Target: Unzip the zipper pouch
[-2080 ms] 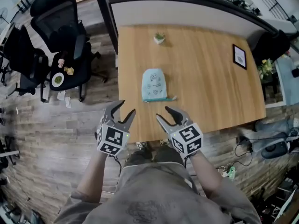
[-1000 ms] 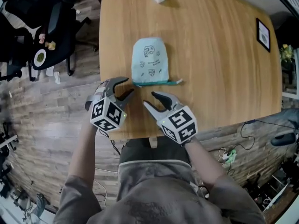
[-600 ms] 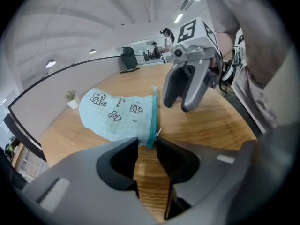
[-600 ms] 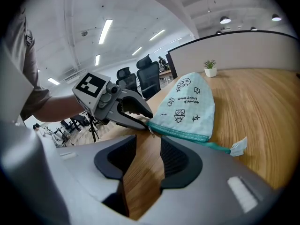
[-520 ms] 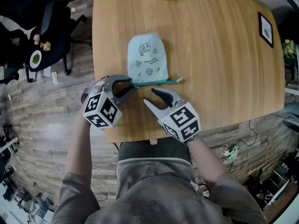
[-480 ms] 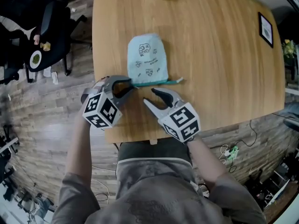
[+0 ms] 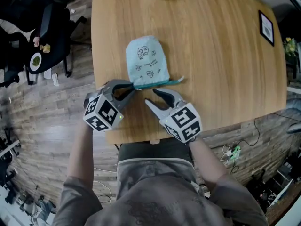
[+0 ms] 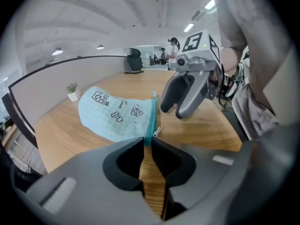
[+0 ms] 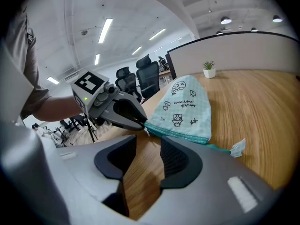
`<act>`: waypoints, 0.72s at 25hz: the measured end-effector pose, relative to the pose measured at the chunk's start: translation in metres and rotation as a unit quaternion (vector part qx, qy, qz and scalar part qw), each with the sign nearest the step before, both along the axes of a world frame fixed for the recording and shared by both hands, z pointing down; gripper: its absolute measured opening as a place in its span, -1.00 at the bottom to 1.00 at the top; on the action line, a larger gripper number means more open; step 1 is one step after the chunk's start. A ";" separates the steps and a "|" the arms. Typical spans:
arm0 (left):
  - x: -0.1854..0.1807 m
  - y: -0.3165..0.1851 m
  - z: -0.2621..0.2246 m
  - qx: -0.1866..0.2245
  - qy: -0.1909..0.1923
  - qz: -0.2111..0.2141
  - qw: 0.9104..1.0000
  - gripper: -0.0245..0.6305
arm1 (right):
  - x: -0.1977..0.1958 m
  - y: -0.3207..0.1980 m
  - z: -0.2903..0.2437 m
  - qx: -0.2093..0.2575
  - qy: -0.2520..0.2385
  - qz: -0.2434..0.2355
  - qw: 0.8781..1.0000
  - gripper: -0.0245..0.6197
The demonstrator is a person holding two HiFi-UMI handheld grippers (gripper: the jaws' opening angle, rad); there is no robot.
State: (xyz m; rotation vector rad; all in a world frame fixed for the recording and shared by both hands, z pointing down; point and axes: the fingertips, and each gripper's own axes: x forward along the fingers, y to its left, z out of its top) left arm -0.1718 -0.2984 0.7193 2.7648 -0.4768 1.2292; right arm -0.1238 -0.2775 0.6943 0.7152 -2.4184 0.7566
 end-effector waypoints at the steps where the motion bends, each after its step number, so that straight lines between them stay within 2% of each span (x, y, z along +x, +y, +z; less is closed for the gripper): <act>1: 0.002 0.001 -0.004 -0.007 0.010 -0.012 1.000 -0.77 | 0.002 -0.001 -0.005 0.003 -0.004 0.007 1.000 -0.39; 5: 0.010 0.005 -0.034 -0.034 0.061 -0.063 0.996 -0.78 | 0.013 -0.002 -0.036 0.020 -0.020 0.020 0.999 -0.40; 10: 0.014 0.006 -0.068 -0.058 0.096 -0.118 0.987 -0.79 | 0.033 -0.006 -0.076 0.058 -0.024 0.036 0.997 -0.46; 13: 0.015 0.006 -0.091 -0.073 0.130 -0.161 0.976 -0.79 | 0.045 -0.009 -0.101 0.079 -0.036 0.054 0.995 -0.53; 18: 0.018 0.004 -0.144 -0.084 0.199 -0.233 0.948 -0.79 | 0.061 -0.008 -0.152 0.107 -0.056 0.069 0.990 -0.55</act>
